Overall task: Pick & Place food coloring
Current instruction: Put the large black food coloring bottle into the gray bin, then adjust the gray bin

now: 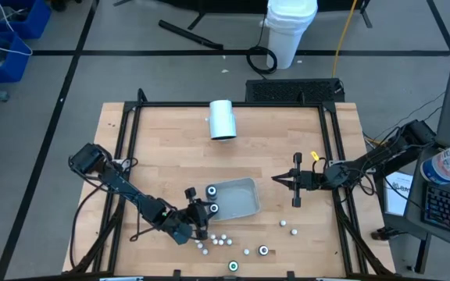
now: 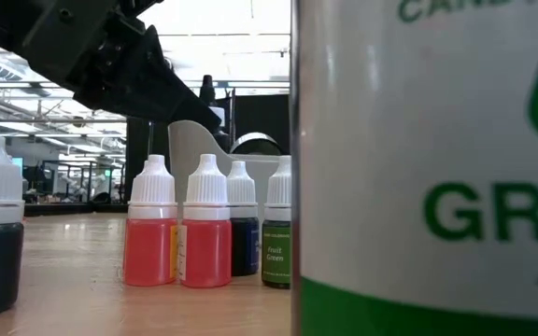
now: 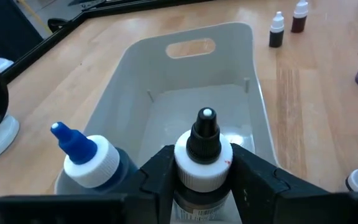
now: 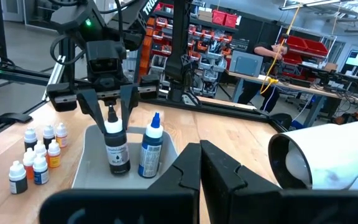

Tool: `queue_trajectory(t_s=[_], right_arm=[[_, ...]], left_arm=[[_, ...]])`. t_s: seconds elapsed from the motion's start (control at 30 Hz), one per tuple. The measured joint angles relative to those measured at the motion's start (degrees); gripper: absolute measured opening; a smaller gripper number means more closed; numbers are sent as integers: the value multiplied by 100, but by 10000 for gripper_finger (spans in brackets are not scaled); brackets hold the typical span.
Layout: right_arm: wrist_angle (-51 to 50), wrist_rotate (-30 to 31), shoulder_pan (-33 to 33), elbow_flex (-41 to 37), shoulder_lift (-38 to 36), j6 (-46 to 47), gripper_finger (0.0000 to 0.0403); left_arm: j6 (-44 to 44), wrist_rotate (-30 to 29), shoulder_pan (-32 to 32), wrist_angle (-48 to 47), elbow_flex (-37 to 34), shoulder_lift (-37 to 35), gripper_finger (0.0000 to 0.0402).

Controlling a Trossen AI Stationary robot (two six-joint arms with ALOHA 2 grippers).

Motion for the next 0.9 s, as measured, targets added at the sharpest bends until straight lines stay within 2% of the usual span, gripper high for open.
queue_trajectory(t_s=[0.37, 0.7, 0.9], right_arm=[[0, 0, 0, 0, 0, 0, 0], [0, 0, 0, 0, 0, -2, 0], [-1, 0, 1, 0, -2, -2, 0]], left_arm=[[-193, 133, 233, 11, 0, -2, 231], [497, 212, 207, 490, 6, -15, 280], [1098, 142, 32, 477, 92, -522, 306]])
